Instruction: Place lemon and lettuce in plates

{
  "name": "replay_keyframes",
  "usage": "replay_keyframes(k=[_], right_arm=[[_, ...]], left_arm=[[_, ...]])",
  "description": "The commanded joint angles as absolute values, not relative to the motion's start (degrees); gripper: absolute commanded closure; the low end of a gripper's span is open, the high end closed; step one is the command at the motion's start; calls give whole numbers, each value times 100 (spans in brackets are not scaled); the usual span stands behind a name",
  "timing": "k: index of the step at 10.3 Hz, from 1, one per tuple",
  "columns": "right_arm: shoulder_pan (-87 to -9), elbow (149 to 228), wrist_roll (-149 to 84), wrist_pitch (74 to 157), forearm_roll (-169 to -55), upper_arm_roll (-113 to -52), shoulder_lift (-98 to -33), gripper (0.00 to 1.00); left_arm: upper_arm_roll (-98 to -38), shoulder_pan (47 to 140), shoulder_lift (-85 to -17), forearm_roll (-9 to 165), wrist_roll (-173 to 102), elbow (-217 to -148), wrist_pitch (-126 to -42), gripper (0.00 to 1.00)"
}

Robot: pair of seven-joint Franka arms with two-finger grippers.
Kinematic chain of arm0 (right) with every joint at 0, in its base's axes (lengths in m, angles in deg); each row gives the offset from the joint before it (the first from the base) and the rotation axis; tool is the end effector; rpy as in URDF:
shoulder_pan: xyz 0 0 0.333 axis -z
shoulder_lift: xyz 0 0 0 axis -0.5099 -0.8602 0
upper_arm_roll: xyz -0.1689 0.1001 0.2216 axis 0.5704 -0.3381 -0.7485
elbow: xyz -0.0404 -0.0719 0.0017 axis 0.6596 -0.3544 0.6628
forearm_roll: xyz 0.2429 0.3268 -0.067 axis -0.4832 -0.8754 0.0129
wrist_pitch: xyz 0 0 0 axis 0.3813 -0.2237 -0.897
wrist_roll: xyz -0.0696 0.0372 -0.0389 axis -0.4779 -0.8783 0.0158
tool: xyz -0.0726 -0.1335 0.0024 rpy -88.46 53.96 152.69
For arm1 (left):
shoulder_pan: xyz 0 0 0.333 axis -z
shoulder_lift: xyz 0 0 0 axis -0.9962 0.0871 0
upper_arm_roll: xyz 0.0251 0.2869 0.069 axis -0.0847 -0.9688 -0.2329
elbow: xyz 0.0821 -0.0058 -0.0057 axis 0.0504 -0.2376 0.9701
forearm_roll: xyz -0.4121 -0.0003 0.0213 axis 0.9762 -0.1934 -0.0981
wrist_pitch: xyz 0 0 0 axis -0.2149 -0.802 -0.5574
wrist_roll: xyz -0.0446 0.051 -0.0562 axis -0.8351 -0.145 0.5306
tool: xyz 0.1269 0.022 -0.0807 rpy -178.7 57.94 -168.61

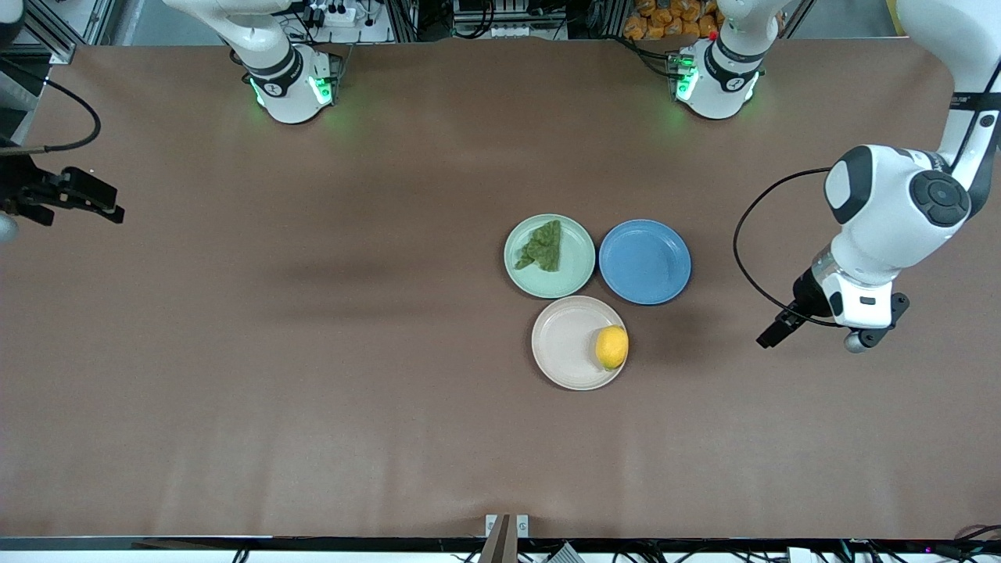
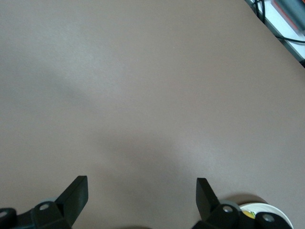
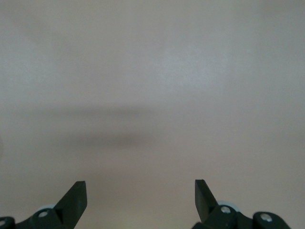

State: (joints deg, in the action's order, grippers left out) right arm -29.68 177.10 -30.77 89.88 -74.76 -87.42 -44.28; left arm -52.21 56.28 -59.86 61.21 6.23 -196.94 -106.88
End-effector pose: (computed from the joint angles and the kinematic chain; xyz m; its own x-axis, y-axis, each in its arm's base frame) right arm 0.5866 -0.0178 0.5507 0.9996 0.0220 -0.0167 0.0220 -0.9998 -0.0012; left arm 0.6354 -0.0467 0.2838 0.7573 0.6456 0.0984 0.6221 -0.7590 0.1923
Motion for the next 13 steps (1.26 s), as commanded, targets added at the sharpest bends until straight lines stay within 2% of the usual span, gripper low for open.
replay_keyframes(k=[1,2,3,5,7,9,11,13], right_arm=[[-2952,18027,-3171,9188,-7400,-8775,-4128,0],[-2960,18000,-3162,9197,-7427,-8776,-4119,0],[-2952,17965,-3162,9223,-7436,-8776,-4119,0],[-2960,17808,-3171,9258,-7444,-8802,-4127,0],[-2952,17658,-3188,9066,-7444,-8811,-4127,0],[-2978,17438,-3188,8759,-7409,-8828,-4162,0],[-2960,17411,-3188,8713,-7401,-8837,-4163,0],[-2987,17472,-3188,8748,-7418,-8846,-4180,0]], left_arm=[[-5183,5469,-6070,6137,395,-19639,-10338,0],[-5235,5503,-6289,6146,351,-19849,-10181,0],[-5575,5834,-6621,6198,342,-20190,-10145,0],[-7031,7429,-7089,6251,333,-20780,-10136,0],[-7231,7744,-7405,6365,333,-21168,-10136,0],[-7336,7849,-8002,6907,-147,-21625,-10136,0],[-7800,8427,-8075,7051,-518,-21347,-10136,0],[-7881,8474,-8215,7042,-887,-20986,-10136,0]])
